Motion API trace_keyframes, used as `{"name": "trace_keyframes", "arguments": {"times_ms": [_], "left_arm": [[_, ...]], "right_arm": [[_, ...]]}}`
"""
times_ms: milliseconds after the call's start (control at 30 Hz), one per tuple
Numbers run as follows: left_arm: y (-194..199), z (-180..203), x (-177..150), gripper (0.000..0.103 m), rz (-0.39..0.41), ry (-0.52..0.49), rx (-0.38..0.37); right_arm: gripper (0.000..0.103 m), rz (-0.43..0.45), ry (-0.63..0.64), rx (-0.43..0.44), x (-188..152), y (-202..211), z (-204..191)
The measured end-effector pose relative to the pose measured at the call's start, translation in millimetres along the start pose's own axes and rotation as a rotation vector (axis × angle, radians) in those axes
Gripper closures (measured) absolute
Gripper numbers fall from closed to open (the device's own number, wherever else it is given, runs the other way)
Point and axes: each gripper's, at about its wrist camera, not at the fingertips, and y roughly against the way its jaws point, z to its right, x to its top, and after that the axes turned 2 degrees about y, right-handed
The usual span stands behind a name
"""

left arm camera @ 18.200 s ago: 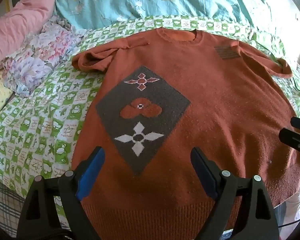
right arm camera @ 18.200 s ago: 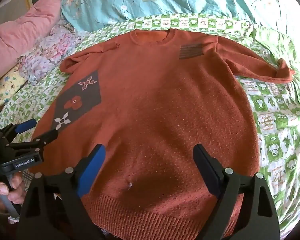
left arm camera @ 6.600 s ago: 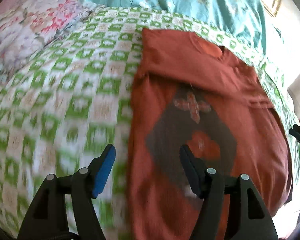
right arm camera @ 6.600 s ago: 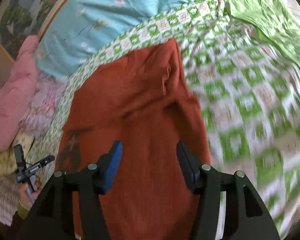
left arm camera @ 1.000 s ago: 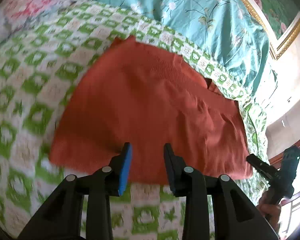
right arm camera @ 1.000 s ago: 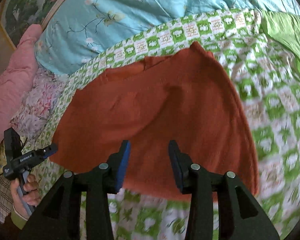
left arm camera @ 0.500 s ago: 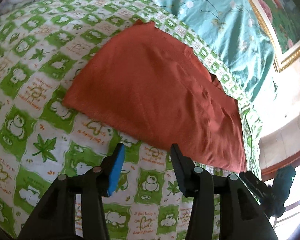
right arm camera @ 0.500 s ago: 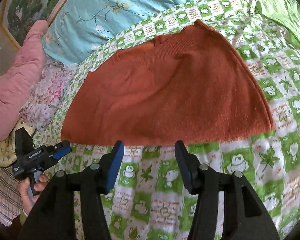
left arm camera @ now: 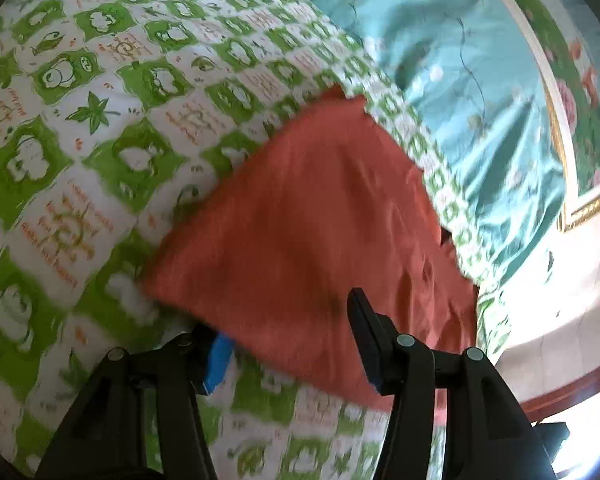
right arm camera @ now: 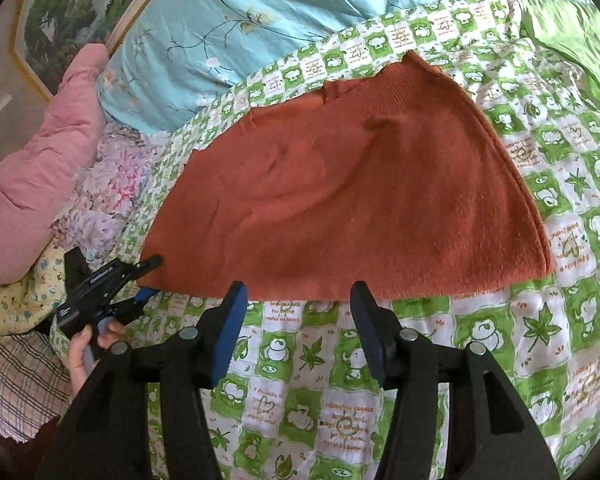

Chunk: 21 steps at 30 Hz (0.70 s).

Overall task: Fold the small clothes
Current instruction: 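Grasp the folded sweater edge with the left gripper and lift it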

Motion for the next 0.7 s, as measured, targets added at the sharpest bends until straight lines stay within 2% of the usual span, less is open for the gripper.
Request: {"name": "trace_keyframes", "arguments": {"times_ms": [67,133,200,300,400,500,700], "left_arm": [[-5,6,6,0.052,0.021,-0.021,0.026],[-8,14,9,0.059,0.042,-0.05,0.059],[-8,22,10,0.081,0.058,-0.08,0.073],[-5,42,8,0.091,0.089,-0.164,0.101],[-1,73,-1,0.094,0.115,-0.283,0.12],[4,104,-13,0.094,0.13,-0.39,0.101],[-3,166,-51,0.095,0.09,-0.563,-0.005]], "right_arm": [[0.048,-0.005,0.0,0.005,2,-2,2],[0.048,-0.008,0.001,0.003,3,-6,4],[0.048,-0.015,-0.004,0.006,6,-10,8],[0.048,-0.013,-0.015,0.017,11,-14,15],[0.048,-0.011,-0.028,0.035,17,-16,24],[0.048,-0.005,-0.069,0.065,23,-18,37],[0.048,-0.001,-0.123,0.103,38,-22,59]]}}
